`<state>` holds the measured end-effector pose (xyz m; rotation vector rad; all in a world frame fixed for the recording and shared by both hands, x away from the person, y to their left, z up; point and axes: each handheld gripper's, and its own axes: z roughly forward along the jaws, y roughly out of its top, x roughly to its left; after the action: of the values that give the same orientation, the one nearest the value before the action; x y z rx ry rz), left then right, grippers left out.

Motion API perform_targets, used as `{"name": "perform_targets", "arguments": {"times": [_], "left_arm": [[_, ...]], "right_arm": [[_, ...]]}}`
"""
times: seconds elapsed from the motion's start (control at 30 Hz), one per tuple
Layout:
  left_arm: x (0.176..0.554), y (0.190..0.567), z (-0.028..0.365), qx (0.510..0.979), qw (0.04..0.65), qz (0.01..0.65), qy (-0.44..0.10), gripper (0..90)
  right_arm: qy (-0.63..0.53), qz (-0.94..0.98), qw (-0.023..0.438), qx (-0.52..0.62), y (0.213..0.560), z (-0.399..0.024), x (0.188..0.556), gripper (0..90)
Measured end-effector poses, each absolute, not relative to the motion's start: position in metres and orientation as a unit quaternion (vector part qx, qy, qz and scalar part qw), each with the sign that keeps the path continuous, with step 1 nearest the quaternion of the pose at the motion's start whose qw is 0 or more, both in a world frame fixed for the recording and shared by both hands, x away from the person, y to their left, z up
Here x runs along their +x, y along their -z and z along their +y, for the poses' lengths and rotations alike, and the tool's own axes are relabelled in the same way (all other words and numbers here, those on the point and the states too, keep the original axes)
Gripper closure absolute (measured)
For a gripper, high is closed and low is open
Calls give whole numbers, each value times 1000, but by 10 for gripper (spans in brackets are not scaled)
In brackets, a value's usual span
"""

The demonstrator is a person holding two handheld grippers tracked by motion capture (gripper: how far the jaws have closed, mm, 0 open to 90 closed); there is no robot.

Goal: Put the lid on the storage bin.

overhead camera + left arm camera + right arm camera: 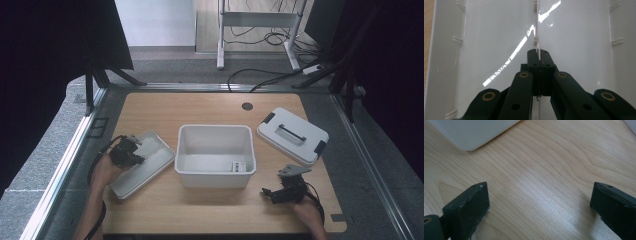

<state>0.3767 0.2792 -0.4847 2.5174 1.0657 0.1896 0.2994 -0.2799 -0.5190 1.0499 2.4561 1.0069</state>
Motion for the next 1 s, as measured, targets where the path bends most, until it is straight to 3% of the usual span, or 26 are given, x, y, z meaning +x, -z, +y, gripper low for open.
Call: {"name": "perform_targets", "arguments": {"times": [1.0], "left_arm": [[356,379,292,913,234,326,-65,889]], "right_arm": [[-349,850,146,367,519,-280,299,27]]}}
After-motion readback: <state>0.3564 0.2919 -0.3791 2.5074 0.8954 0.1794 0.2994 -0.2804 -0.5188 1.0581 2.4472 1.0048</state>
